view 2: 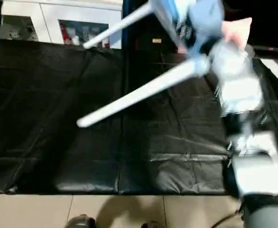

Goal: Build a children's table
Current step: Flip table

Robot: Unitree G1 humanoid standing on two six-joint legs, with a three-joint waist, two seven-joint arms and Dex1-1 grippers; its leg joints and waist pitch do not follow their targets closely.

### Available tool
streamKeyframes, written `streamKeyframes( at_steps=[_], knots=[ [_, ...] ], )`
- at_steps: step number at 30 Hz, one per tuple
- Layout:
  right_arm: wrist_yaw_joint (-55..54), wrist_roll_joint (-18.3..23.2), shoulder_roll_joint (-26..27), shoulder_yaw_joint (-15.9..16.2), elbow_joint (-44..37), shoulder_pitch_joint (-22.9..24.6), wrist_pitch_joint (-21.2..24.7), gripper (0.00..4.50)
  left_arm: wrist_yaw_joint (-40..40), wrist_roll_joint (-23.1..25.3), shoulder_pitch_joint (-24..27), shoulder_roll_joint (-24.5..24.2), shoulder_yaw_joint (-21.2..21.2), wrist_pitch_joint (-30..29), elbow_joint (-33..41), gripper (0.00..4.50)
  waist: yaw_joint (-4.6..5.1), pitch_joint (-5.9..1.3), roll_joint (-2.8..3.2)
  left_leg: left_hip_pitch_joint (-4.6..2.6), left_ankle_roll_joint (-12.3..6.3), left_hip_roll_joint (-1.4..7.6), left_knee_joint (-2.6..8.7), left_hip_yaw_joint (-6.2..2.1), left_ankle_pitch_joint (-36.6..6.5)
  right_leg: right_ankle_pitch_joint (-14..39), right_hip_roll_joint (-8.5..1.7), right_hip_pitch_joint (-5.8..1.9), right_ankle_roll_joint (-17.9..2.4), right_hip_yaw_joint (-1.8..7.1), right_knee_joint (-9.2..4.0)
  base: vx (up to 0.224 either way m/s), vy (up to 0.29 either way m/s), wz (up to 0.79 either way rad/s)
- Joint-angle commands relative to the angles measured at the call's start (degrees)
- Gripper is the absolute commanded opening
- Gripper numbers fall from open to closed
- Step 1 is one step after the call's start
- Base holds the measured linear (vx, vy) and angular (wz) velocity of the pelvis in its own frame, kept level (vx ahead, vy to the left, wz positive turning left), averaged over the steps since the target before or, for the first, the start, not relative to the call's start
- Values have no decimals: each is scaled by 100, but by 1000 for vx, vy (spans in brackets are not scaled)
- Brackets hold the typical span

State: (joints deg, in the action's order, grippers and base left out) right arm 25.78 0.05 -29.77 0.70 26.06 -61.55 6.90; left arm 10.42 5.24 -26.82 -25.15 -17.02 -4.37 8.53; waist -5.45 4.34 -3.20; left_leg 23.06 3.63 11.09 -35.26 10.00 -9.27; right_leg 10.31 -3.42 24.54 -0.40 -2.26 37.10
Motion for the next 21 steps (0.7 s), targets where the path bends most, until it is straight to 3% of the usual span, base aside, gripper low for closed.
streamKeyframes(
  at_steps=[1, 3, 6, 8, 11, 15, 21],
  knots=[
    [358, 707, -7, -451, -106, -421, -52, 195, 7, -382, 459, 341, 32, -642, -396, 212, 43, -457, -35, -140, 51, 149, 331, 8, -1223, 1406, -321, -258, -818, 215, -453, 0, 0, 0],
    [394, 735, -5, -465, -90, -447, -48, 195, 8, -374, 495, 365, 57, -659, -387, 210, 65, -459, -32, -138, 98, 160, 345, -10, -1306, 1405, -313, -255, -775, 204, -457, 0, 0, 0],
    [731, 701, -79, -338, -45, -470, -75, 195, -8, -343, 547, 451, 196, -764, -379, 203, 90, -442, -78, -220, 242, 172, 361, -34, -1871, 1692, -286, -185, -697, 185, -492, 0, 0, 0],
    [833, 678, -78, -286, -51, -438, -55, 195, 1, -336, 506, 477, 191, -837, -338, 201, 85, -442, -87, -226, 264, 171, 365, -48, -1980, 1787, -308, -189, -686, 187, -499, 0, 0, 0],
    [944, 689, -44, -263, -40, -420, -47, 265, 6, -357, 410, 449, 168, -914, -332, 200, 94, -455, -101, -194, 254, 154, 353, -49, -1946, 1774, -316, -212, -662, 195, -492, 0, 0, 0],
    [1147, 807, 14, -308, -42, -422, -40, 293, 20, -328, 375, 376, 155, -968, -347, 198, 91, -453, -67, -194, 252, 153, 355, -64, -1959, 1853, -318, -209, -665, 188, -504, 0, 0, 0],
    [1371, 967, 34, -345, -150, -374, -76, 344, 29, -310, 389, 367, 168, -1024, -335, 194, 90, -457, -62, -186, 197, 158, 356, -70, -1957, 1812, -324, -214, -679, 185, -503, 0, 0, 0]
  ],
)
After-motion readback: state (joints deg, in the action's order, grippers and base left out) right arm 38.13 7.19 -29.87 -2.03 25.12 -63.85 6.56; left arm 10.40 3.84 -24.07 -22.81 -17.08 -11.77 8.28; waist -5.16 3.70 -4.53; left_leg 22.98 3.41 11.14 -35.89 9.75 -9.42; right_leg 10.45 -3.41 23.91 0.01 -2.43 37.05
